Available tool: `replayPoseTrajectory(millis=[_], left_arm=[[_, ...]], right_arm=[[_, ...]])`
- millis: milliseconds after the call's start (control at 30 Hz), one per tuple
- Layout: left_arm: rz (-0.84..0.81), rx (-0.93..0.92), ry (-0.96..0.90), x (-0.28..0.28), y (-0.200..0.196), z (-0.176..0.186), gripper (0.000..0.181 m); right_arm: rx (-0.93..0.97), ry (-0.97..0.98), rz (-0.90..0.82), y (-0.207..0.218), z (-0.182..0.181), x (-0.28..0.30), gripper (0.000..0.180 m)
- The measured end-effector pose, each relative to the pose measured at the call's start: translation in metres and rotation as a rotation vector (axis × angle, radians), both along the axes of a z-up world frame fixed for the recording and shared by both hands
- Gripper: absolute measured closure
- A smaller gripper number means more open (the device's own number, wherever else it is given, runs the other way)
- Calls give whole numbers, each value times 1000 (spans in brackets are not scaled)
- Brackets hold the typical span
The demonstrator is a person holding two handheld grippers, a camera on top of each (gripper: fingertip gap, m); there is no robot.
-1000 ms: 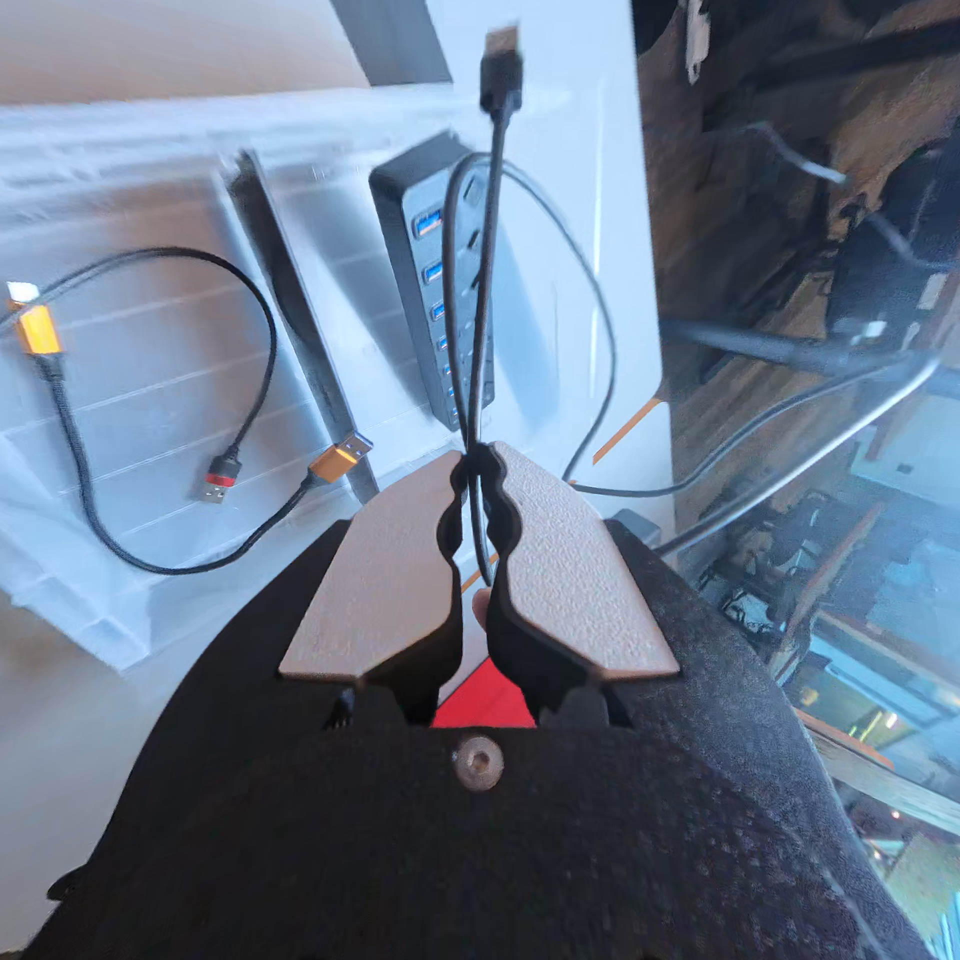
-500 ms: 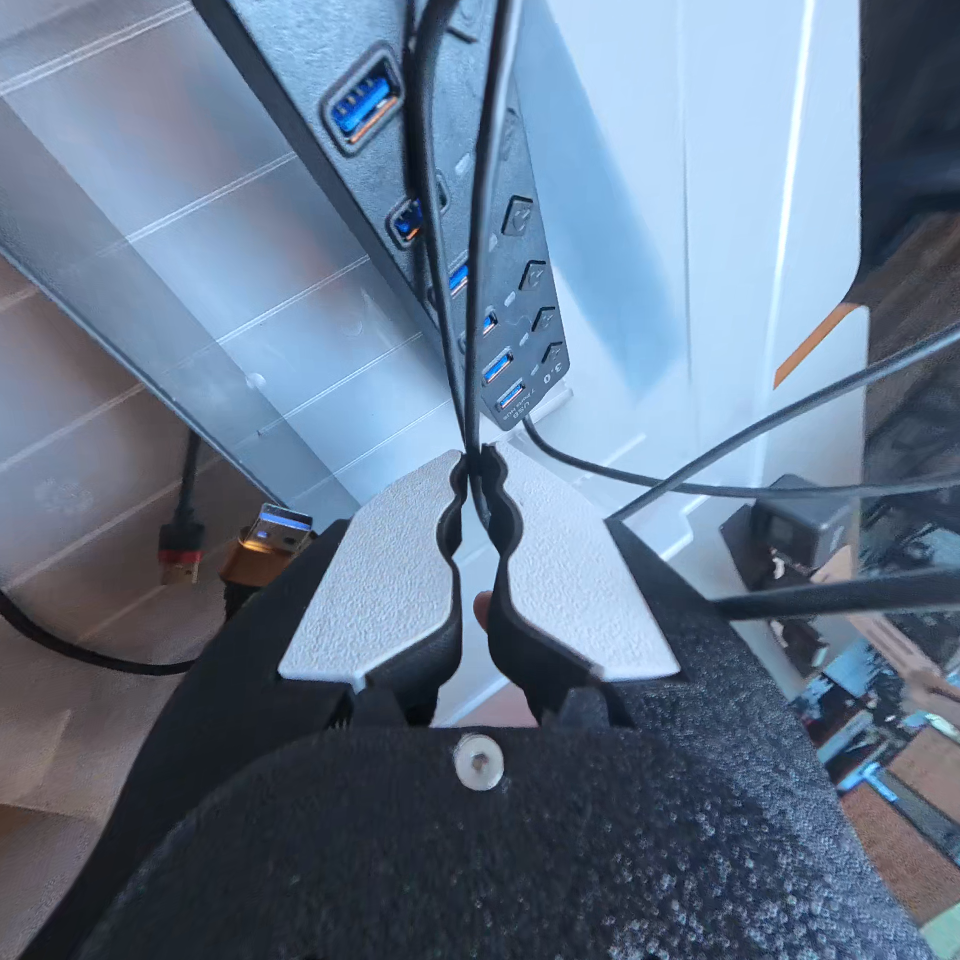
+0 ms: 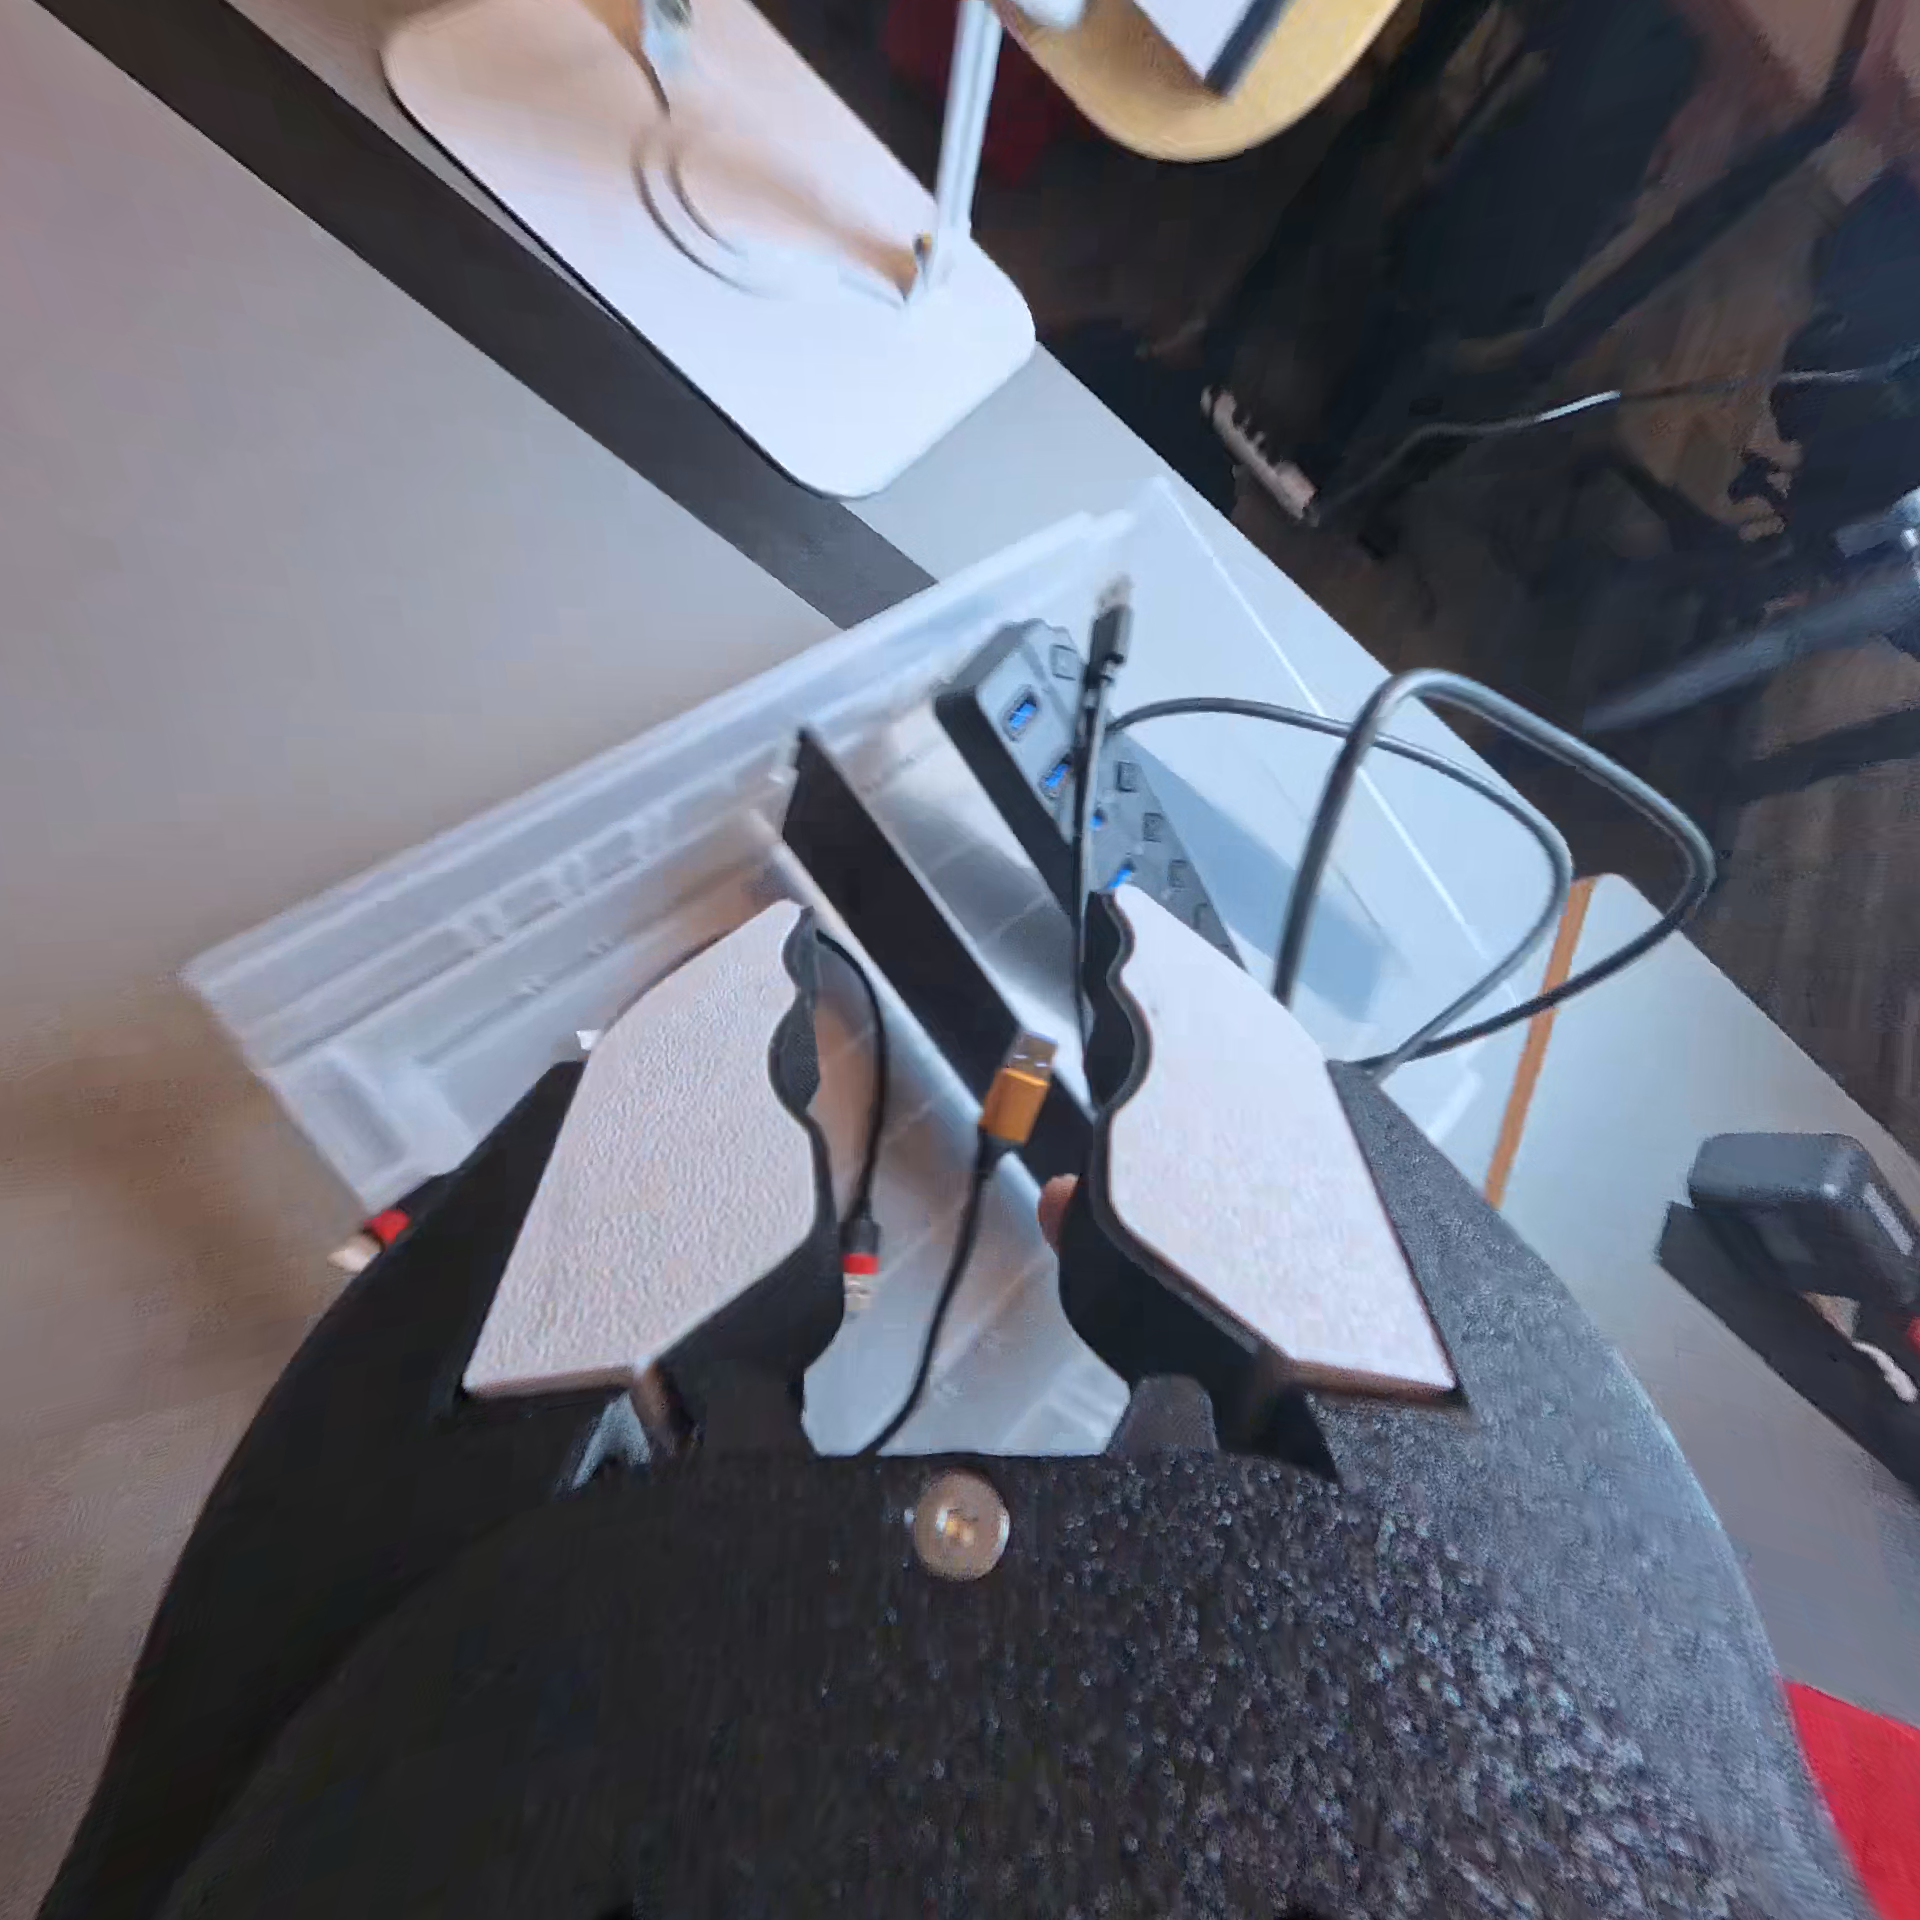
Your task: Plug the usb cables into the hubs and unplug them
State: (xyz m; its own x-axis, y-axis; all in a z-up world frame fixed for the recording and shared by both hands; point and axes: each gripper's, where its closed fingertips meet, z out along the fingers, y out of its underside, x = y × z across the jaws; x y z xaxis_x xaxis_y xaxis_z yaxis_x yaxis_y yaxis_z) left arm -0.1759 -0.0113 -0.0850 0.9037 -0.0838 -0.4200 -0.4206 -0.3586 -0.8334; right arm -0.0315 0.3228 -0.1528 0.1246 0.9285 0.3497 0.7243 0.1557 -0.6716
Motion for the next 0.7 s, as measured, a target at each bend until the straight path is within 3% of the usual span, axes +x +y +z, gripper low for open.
replayPoseTrajectory(millis=[233, 367, 567, 700], left_arm=[[-2, -10, -4, 10, 8, -3, 156], [5, 17, -49, 15, 13, 0, 150], [130, 122, -129, -5, 4, 3, 144], [296, 176, -218, -39, -27, -24, 142]], right_arm=[[-174, 213, -20, -109, -30, 31, 128], [-291, 267, -47, -145, -62, 43, 120], [-299, 360, -113, -151, -84, 66, 111], [-281, 452, -159, -134, -81, 74, 111]])
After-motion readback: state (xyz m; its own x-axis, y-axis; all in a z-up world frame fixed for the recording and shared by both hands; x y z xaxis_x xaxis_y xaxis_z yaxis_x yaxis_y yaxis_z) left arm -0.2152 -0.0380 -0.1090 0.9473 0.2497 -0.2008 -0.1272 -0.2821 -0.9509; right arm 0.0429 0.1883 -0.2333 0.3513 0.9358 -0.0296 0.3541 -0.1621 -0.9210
